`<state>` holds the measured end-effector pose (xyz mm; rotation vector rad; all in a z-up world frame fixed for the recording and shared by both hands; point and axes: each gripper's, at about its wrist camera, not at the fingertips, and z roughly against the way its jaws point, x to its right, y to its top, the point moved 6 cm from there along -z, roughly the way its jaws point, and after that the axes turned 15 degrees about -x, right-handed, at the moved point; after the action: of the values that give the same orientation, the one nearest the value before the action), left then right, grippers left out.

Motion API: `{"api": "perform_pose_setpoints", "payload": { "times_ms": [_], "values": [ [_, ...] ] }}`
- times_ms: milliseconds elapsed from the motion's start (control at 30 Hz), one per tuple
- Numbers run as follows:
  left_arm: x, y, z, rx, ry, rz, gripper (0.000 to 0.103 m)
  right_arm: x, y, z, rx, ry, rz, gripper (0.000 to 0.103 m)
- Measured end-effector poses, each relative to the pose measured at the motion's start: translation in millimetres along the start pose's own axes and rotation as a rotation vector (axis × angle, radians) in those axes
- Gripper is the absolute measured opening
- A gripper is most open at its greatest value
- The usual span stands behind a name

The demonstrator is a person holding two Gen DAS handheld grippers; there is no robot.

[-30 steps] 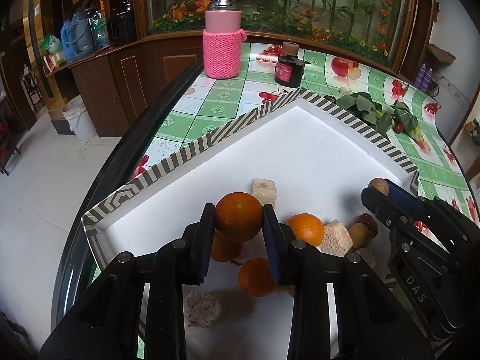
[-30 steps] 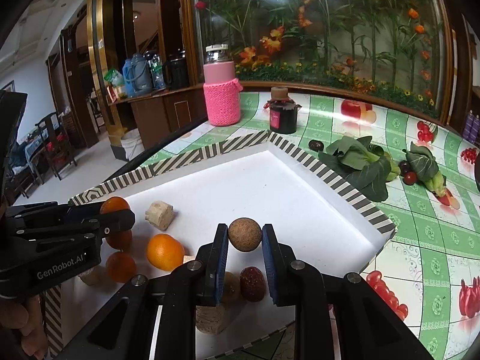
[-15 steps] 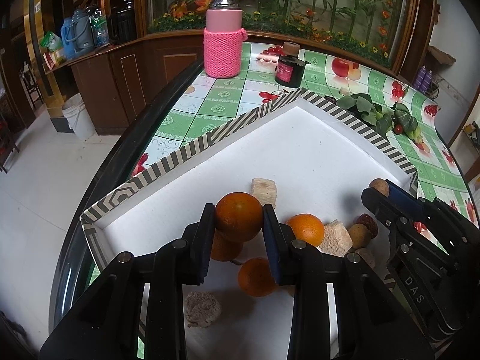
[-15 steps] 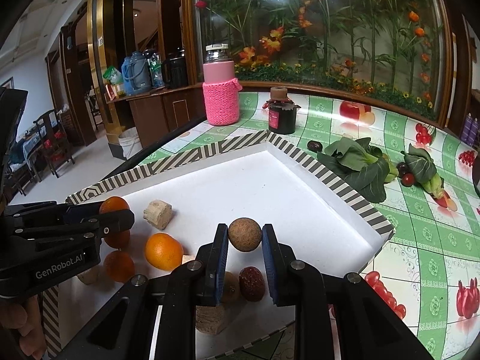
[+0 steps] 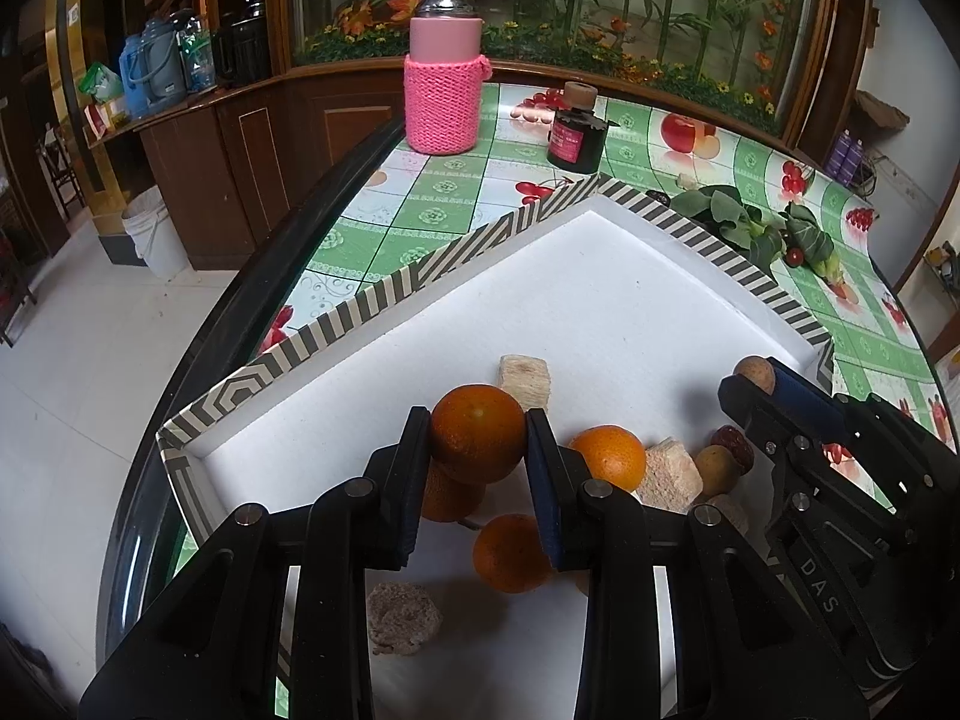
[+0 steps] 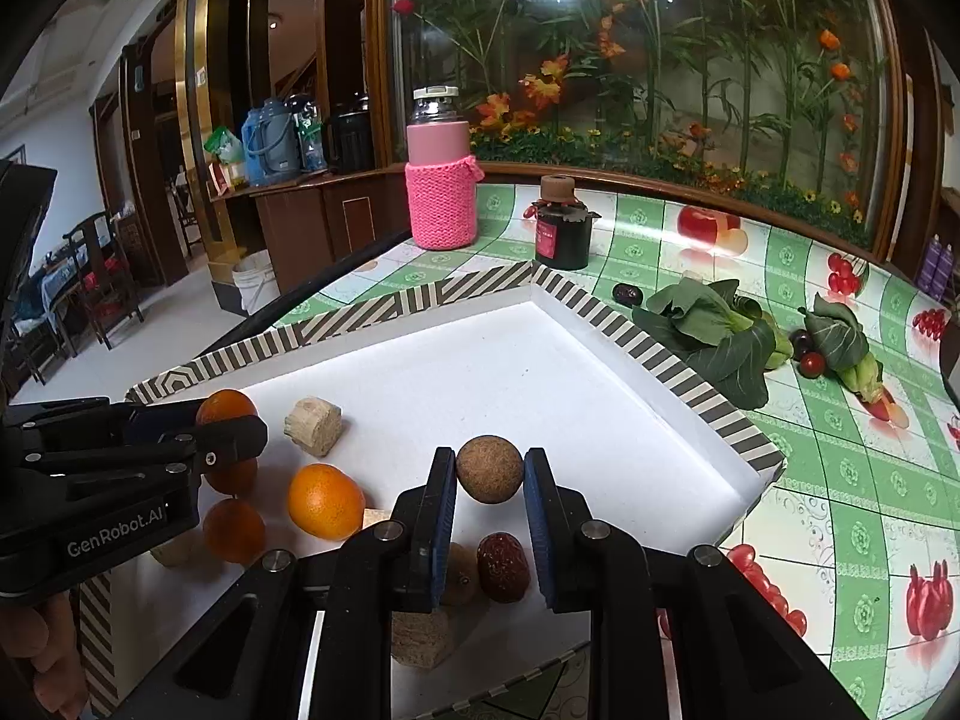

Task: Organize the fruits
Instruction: 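Open the left gripper to drop the orange while the right releases the brown fruit into the tray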

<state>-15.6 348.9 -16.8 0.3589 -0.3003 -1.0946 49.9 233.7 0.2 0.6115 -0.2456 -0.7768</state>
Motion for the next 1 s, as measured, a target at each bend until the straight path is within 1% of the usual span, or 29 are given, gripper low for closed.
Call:
{"api": "perform_pose_setpoints", "payload": {
  "times_ms": [400,500,567,633,700,767,833,900,933,1000],
  "values": [
    [-2.1,-1.0,-1.9,-0.013,0.004,0.015,0.031,-2.7,0.0,-4.5,-0.023,-0.003,0.012,0.022],
    [-2.9,-1.0,-3.2,-0.019,0.005,0.019,0.031,-3.8,-0.1,-4.4,-0.025,0.005,0.018,0.024],
    [-3.6,-1.0,-3.8,-0.023,0.004,0.023,0.037,-5.5,-0.3,-4.4,-0.022,0.021,0.024,0.026],
    [-3.7,-1.1,-4.1,-0.026,0.002,0.023,0.041,-6.7,-0.6,-4.4,-0.023,0.018,0.028,0.026],
    [-3.4,-1.2,-4.6,-0.029,-0.005,0.024,0.050,-7.1,-0.6,-4.1,-0.022,0.017,0.028,0.026],
    [-3.8,-1.0,-3.8,-0.027,-0.009,0.027,0.073,-4.8,-0.6,-1.2,-0.007,0.010,0.015,0.026],
    [-3.9,-1.1,-4.8,-0.031,-0.001,0.029,0.082,-2.6,-2.9,2.7,0.005,0.025,-0.004,0.026],
    [-3.6,-1.4,-6.0,-0.033,0.009,0.031,0.082,-2.1,-6.1,4.2,-0.001,0.029,-0.011,0.026],
    [-3.7,-1.7,-5.7,-0.030,0.014,0.032,0.082,-2.3,-8.2,6.0,-0.003,0.018,-0.012,0.026],
    [-3.5,-2.3,-0.9,-0.004,-0.002,0.033,0.082,-2.6,-10.9,9.9,-0.005,0.006,-0.008,0.026]
  ]
}}
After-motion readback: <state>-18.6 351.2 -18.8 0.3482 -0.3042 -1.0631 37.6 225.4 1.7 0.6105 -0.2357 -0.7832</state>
